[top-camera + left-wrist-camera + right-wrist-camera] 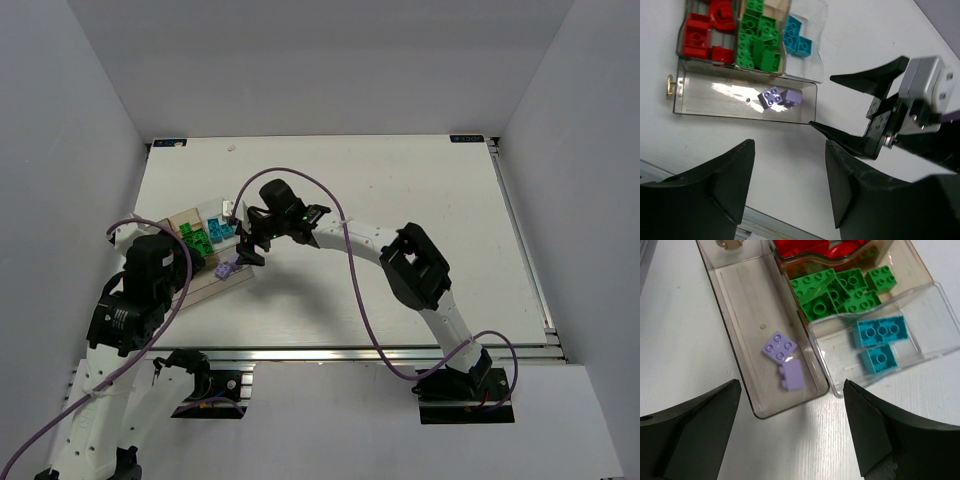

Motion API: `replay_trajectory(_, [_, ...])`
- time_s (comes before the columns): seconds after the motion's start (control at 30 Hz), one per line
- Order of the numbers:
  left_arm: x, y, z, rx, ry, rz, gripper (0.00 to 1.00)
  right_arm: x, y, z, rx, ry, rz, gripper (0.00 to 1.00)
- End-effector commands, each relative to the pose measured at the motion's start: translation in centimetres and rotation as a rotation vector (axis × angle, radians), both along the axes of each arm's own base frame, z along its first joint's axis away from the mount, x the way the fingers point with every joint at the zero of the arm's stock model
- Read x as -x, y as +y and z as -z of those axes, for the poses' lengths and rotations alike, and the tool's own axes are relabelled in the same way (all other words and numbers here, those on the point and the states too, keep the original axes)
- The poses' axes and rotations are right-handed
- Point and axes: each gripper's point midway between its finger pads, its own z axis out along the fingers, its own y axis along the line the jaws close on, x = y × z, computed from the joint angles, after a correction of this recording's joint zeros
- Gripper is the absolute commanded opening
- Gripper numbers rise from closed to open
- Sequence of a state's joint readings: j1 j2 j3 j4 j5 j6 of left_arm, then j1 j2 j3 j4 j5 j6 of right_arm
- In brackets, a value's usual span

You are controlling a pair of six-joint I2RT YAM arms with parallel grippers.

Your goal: Sort the legos into containers by color

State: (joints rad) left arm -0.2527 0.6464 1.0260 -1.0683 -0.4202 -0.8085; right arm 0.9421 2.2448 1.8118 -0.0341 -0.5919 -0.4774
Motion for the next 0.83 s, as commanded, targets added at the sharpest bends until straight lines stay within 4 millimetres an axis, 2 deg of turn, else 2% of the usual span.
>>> replay_trajectory(0.0, [-1.1,-2.4,-1.4,0.053,-0.104,0.131,0.67,-2.4,-1.4,-9.5,-0.14,-0.036,0.129,0.89])
replay_trajectory(0.03, [-1.3,-3.0,-1.0,0.061,-0.11,0.161,0.59,-3.0,-2.3,-10.7,-0.153,-0.031,0.183,0.89])
replay_trajectory(0.07, [-1.6,-4.0,-1.9,0.084,-0.162,0.22,0.49,-4.3,-4.3,-12.4,-0.175,-0.015,0.267,0.89])
replay_trajectory(0.1, [-1.7,-4.5,-2.0,0.095,-0.183,0.248,0.35,-5.3,-5.5,-12.9,-0.174,0.024,0.369,0.89])
replay_trajectory(0.13, [-1.9,-5.0,-2.0,0.104,-0.196,0.273,0.29,-6.0,-6.9,-13.5,-0.17,0.037,0.431,0.89])
replay_trajectory(0.17, [-2.3,-5.5,-2.1,0.107,-0.223,0.302,0.27,-7.2,-9.7,-13.7,-0.137,0.069,0.528,0.89])
replay_trajectory(0.2, [-2.3,-6.4,-2.2,0.124,-0.237,0.349,0.3,-7.5,-10.9,-13.7,-0.109,0.076,0.581,0.89])
replay_trajectory(0.23, [-2.5,-7.0,-2.3,0.13,-0.249,0.38,0.37,-7.5,-12.1,-13.8,-0.086,0.087,0.603,0.89])
replay_trajectory(0.27, [-3.0,-7.5,-2.5,0.132,-0.276,0.412,0.5,-7.9,-13.9,-14.2,-0.069,0.097,0.654,0.89])
replay_trajectory(0.3, [-3.3,-8.2,-2.4,0.142,-0.274,0.443,0.65,-8.5,-16.0,-12.9,0.001,0.115,0.745,0.89])
replay_trajectory(0.33, [-3.4,-9.2,-2.3,0.158,-0.269,0.495,0.82,-8.6,-17.3,-12.6,0.029,0.126,0.79,0.89])
replay_trajectory(0.37, [-3.8,-9.7,-2.9,0.15,-0.291,0.528,0.87,-8.3,-18.4,-13.1,0.042,0.123,0.819,0.89])
replay_trajectory(0.4, [-4.4,-10.3,-2.4,0.158,-0.269,0.555,0.91,-8.4,-20.5,-11.8,0.104,0.13,0.884,0.89])
replay_trajectory(0.47, [-5.1,-10.9,-3.1,0.149,-0.295,0.591,0.95,-8.0,-22.5,-12.3,0.117,0.105,0.936,0.89])
replay_trajectory(0.5, [-5.4,-11.3,-3.2,0.153,-0.299,0.613,0.96,-8.0,-24.0,-11.1,0.143,0.114,0.957,0.89])
replay_trajectory(0.53, [-6.1,-11.7,-3.3,0.148,-0.312,0.629,0.97,-7.6,-24.8,-12.2,0.117,0.114,0.967,0.89])
replay_trajectory(0.63, [-7.2,-12.6,-3.4,0.148,-0.319,0.668,0.97,-6.8,-26.5,-12.9,0.09,0.118,0.983,0.9])
replay_trajectory(0.8, [-8.0,-13.7,-3.2,0.144,-0.322,0.728,0.98,-6.3,-27.4,-13.3,0.02,0.121,0.978,0.89])
